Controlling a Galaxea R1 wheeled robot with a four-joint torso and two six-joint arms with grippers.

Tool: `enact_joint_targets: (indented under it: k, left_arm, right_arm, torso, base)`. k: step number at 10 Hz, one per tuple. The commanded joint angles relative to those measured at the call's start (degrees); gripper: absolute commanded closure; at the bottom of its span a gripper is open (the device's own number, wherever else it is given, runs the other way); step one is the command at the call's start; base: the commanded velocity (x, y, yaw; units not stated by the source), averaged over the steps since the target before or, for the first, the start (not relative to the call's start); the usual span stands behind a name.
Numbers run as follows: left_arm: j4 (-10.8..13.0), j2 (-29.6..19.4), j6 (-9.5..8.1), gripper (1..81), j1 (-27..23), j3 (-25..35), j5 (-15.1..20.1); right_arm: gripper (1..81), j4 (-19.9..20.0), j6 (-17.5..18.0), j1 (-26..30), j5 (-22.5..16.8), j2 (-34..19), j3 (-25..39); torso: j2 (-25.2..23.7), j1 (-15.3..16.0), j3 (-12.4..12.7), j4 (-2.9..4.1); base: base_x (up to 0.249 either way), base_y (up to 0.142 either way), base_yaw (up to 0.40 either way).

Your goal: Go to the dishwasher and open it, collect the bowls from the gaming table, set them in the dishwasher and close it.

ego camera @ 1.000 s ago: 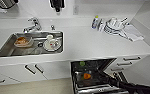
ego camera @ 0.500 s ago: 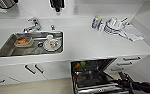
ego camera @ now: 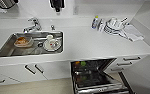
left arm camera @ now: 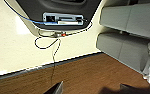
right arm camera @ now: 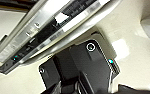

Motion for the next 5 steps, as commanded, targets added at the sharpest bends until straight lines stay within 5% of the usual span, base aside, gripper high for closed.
enact_joint_targets:
  k: [1,2,5]
  left_arm:
    - [-0.4,0.1,0.03,1.0,2.1,0.1,4.2]
    - [-0.2,0.2,0.03,1.0,2.1,0.1,4.2]
    - [-0.4,0.4,0.03,1.0,1.7,0.1,4.2]
  right_arm:
    - [1.0,-5.2,0.1,-5.3,-6.0,-2.4,-1.2]
    - [1.0,-5.4,-0.2,-8.5,-6.0,-1.3,-3.6]
    - [1.0,-5.8,-0.6,-16.5,-4.9,5.1,-10.5]
  torso:
    - [0.0,0.0,0.0,0.0]
    - [-5.7,3.7,0.0,0.0]
    - [-8.3,5.3,0.0,0.0]
  base:
    - [0.0,0.0,0.0]
    - [0.0,0.0,0.0]
    - [0.0,0.0,0.0]
